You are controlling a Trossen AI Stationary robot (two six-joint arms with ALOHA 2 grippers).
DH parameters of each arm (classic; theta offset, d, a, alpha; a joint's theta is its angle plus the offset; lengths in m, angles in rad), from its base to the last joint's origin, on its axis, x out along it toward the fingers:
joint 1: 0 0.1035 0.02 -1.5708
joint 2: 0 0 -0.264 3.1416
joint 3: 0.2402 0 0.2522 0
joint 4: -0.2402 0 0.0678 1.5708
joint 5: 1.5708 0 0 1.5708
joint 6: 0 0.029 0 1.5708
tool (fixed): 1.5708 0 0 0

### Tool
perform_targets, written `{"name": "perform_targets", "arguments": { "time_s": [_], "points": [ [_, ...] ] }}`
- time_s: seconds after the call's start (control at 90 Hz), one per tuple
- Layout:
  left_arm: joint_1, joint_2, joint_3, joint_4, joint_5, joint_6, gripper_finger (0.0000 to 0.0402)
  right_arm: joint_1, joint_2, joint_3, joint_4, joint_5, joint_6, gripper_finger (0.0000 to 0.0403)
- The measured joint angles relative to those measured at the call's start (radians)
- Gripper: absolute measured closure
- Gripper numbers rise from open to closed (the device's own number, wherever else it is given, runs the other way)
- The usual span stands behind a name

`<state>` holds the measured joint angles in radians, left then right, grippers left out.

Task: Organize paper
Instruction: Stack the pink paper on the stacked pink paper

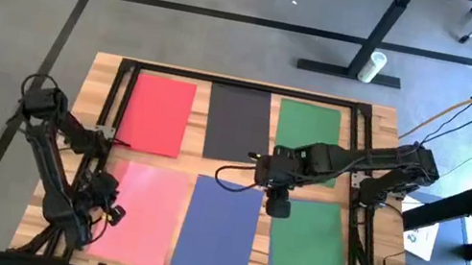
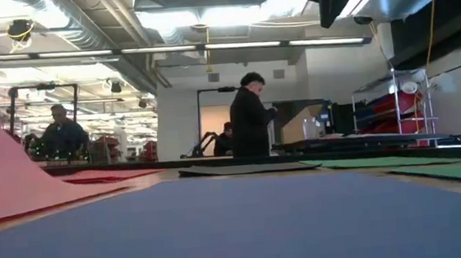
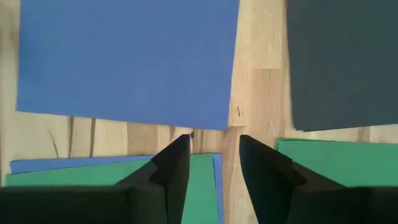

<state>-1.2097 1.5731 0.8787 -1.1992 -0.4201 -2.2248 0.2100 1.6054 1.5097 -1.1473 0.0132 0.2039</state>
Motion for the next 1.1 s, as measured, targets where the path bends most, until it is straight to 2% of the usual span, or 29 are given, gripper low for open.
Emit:
{"name": "perform_targets", "arguments": {
  "time_s": [0.433, 0.756, 1.1],
  "points": [
    [-0.009, 0.013, 0.0, -0.076, 0.069, -0.004, 0.0402, 0.0, 0.0, 0.0, 0.001, -0.002, 0.001, 0.0274],
    [-0.009, 0.014, -0.002, -0.073, 0.118, -0.012, 0.0402, 0.0, 0.0, 0.0, 0.002, -0.006, 0.0, 0.0274],
    [-0.009, 0.014, -0.002, -0.043, 0.12, -0.001, 0.0402, 0.0, 0.0, 0.0, 0.002, -0.006, 0.0, 0.0274]
  ]
}}
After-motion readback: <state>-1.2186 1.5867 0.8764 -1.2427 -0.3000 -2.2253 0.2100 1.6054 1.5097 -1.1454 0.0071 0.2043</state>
